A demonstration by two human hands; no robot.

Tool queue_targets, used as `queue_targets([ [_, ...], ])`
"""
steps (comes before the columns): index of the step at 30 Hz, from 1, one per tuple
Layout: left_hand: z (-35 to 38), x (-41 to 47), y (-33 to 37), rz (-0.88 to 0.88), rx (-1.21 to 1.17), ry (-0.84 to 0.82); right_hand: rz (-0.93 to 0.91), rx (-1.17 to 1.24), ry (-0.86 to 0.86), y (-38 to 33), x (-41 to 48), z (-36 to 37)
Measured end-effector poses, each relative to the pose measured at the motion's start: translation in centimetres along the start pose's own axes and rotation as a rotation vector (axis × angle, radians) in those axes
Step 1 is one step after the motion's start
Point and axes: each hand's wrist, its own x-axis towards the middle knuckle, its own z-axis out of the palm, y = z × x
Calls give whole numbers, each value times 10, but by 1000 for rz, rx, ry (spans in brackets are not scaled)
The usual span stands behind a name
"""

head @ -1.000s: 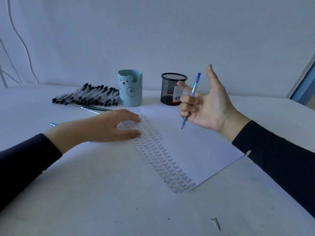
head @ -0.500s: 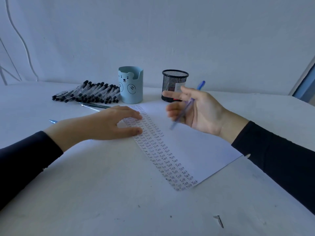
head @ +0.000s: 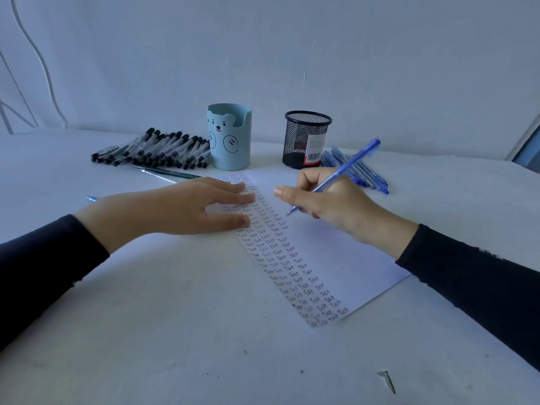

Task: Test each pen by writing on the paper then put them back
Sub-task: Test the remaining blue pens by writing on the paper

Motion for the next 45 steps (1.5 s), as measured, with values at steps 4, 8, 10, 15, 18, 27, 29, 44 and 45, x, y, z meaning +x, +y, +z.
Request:
queue_targets([
  [4,1,1,-1,5,1,-3,-47,4,97,7,-3,12],
  [8,0,0,-1,5,-13,2,-52,-34,81,7,-2,15],
  [10,0,1,-1,2,-10,5,-56,-41,85,5,-3,16],
  [15,1,1,1,0,-18,4,-69,-56,78,4,-3,16],
  [18,0,0,0,-3,-17,0,-78,-60,58,3,-5,16],
  [27,0,0,2,0,-13,-1,-86,-55,61,5,-2,15],
  [29,0,0,1,2,-7,-2,-83,-59,49,5,-3,14],
  [44,0,-1,1,5,-18,-3,-111,-41,90,6,-2,13],
  [45,0,0,1,7,-14,-2,-108,-44,80,5,-2,13],
])
